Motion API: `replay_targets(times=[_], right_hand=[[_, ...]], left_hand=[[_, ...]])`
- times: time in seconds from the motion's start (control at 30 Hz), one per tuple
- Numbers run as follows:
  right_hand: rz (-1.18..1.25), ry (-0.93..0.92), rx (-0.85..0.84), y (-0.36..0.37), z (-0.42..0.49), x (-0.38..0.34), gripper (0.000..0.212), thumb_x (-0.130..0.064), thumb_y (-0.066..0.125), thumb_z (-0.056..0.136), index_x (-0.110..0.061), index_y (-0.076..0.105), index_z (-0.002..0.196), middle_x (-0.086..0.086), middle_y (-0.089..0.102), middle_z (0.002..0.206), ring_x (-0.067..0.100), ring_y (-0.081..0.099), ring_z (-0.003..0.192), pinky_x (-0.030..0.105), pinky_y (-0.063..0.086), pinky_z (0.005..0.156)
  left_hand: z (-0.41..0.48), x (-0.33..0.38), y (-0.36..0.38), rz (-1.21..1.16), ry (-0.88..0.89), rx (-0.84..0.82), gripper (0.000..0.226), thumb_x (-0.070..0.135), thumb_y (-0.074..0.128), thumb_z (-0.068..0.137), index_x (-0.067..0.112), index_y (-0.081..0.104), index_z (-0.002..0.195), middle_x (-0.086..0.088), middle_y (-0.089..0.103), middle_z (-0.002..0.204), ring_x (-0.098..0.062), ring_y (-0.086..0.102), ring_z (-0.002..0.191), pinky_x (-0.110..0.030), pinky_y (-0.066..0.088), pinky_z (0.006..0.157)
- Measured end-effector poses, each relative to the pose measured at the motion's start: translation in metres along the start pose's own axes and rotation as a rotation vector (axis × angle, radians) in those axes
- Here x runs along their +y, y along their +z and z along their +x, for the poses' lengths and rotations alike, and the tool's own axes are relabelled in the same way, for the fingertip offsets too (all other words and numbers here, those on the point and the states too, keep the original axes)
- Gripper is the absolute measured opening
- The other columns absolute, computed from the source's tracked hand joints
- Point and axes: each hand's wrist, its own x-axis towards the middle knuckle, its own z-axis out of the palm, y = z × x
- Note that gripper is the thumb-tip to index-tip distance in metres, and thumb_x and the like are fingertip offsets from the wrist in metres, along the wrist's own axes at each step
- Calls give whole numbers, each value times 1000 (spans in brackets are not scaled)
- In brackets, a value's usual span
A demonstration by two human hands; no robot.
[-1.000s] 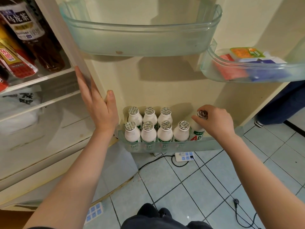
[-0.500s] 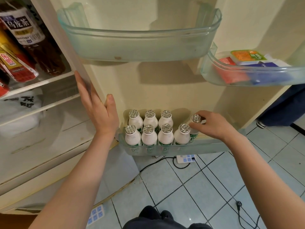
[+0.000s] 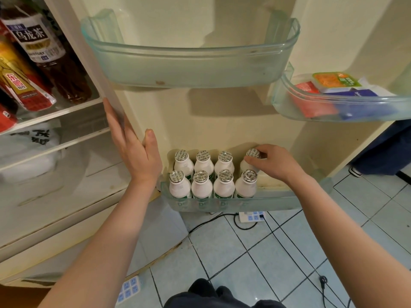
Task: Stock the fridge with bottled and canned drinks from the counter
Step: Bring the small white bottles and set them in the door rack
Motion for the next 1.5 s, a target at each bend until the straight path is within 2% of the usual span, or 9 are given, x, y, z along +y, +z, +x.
replay_targets(times=[0.27, 0.53, 0.7, 0.83, 1.0, 1.17, 1.27, 1.4, 1.5], right_hand=[[20, 26, -1, 8, 4, -10, 32, -44, 63, 81, -12, 66, 82, 3, 63, 79, 20, 56, 77, 31, 41, 64], [30, 35, -3, 8, 3, -7, 17, -45, 65, 80, -28, 61, 82, -10, 58, 75, 14, 54, 77, 22, 36, 58], [21, 94, 3, 15, 1, -7, 32, -49, 60, 81, -21, 62, 95, -3, 63, 90, 19, 57, 86, 28, 38, 63], [50, 141, 9, 18, -4, -3, 54, -60, 57, 80, -20, 59, 116, -4, 64, 106, 17, 58, 96, 27, 39, 72], [199, 176, -16, 20, -15, 3, 47, -66, 39, 87, -22, 57, 88, -12, 54, 76, 10, 50, 74, 23, 33, 58], [285, 200, 179, 29, -33, 13, 41, -55, 36, 93, -20, 57, 91, -9, 57, 84, 11, 52, 78, 21, 34, 59], [327, 205, 168, 39, -40, 18, 45, -54, 34, 94, -23, 57, 117, -10, 55, 106, 11, 48, 96, 25, 37, 75], [545, 297, 45, 46, -35, 17, 58, -59, 29, 94, -26, 40, 140, -5, 43, 143, 17, 45, 126, 39, 34, 107], [698, 347, -100, 47, -24, 10, 62, -64, 22, 92, -28, 38, 139, -3, 43, 144, 19, 46, 127, 40, 36, 107]], left_hand=[[-1, 0, 1, -3, -27, 2, 52, 21, 38, 94, -4, 32, 140, -45, 15, 144, -47, 23, 139, -52, 26, 114], [-1, -3, 1, -20, -20, 0, 52, 25, 37, 97, 3, 29, 143, -43, 13, 145, -45, 20, 141, -49, 23, 115], [-1, -1, 0, -14, -29, -7, 51, 22, 38, 96, 0, 32, 141, -43, 14, 145, -46, 21, 140, -50, 24, 114], [0, 1, -1, -6, -15, -7, 50, 21, 38, 95, 3, 32, 141, -42, 14, 145, -47, 22, 140, -52, 25, 114], [-1, 3, -2, -1, -37, -17, 52, 22, 38, 95, -2, 32, 141, -43, 14, 145, -48, 22, 139, -55, 26, 112], [0, 5, -4, 9, -51, -33, 55, 23, 38, 95, -10, 33, 139, -43, 14, 145, -49, 22, 139, -55, 25, 112], [-2, 4, -4, 8, -69, -42, 54, 21, 38, 95, -11, 34, 139, -43, 13, 146, -48, 21, 140, -56, 25, 112], [-2, 4, -5, 3, -63, -57, 53, 22, 39, 95, -3, 31, 142, -41, 11, 147, -47, 19, 141, -59, 25, 111], [-1, 3, -6, -2, -57, -60, 52, 22, 39, 96, 1, 30, 143, -40, 11, 148, -46, 19, 141, -60, 25, 110]])
